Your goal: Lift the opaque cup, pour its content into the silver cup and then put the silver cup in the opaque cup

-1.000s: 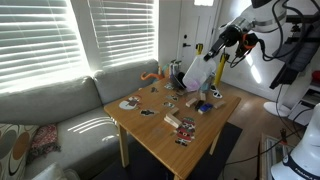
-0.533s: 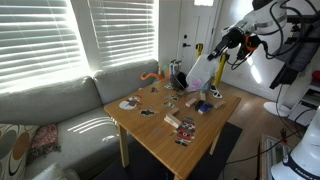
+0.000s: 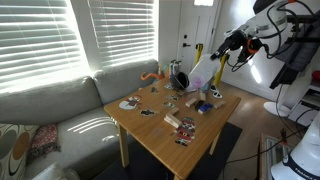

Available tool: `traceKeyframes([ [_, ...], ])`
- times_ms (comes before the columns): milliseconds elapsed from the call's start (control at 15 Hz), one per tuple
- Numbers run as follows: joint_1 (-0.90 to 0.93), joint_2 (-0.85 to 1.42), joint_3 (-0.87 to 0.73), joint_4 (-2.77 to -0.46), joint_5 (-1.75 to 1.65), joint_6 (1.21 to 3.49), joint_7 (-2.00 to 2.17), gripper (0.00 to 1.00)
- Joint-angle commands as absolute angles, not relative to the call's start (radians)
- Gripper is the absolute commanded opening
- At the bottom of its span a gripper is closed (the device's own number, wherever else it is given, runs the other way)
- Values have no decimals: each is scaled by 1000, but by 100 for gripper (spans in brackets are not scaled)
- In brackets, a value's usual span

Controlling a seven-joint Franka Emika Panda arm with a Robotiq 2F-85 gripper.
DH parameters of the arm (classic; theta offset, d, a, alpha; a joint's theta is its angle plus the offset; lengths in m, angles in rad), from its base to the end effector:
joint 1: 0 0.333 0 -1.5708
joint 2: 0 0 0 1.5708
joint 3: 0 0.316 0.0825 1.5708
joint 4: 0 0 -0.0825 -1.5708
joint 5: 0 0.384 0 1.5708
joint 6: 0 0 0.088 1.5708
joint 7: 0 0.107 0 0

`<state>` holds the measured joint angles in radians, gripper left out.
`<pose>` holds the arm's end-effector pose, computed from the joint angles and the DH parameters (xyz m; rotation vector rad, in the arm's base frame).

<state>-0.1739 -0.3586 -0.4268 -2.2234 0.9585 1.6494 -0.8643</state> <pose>0.3967 -0.1957 0.5396 -2.0867 -0.0937 -0.6225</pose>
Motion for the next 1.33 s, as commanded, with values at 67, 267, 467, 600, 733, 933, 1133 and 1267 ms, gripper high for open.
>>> traceKeyframes([
  [67,-226,-311,-442,-2218,1026,1569,-941,1],
  [267,-248,-283,-450,-2216,1060,1530,-1003,1],
  [467,-270,-252,-456,-2213,1109,1484,-1058,1],
  [600,-288,-262,-424,-2220,1079,1516,-1026,4],
  [733,-295,-248,-425,-2220,1094,1515,-1026,4],
  [933,-297,-235,-439,-2214,1109,1486,-1039,1],
  [1133,-314,-224,-462,-2207,1113,1420,-1062,1],
  [1267,-334,-207,-475,-2198,1108,1370,-1077,1],
])
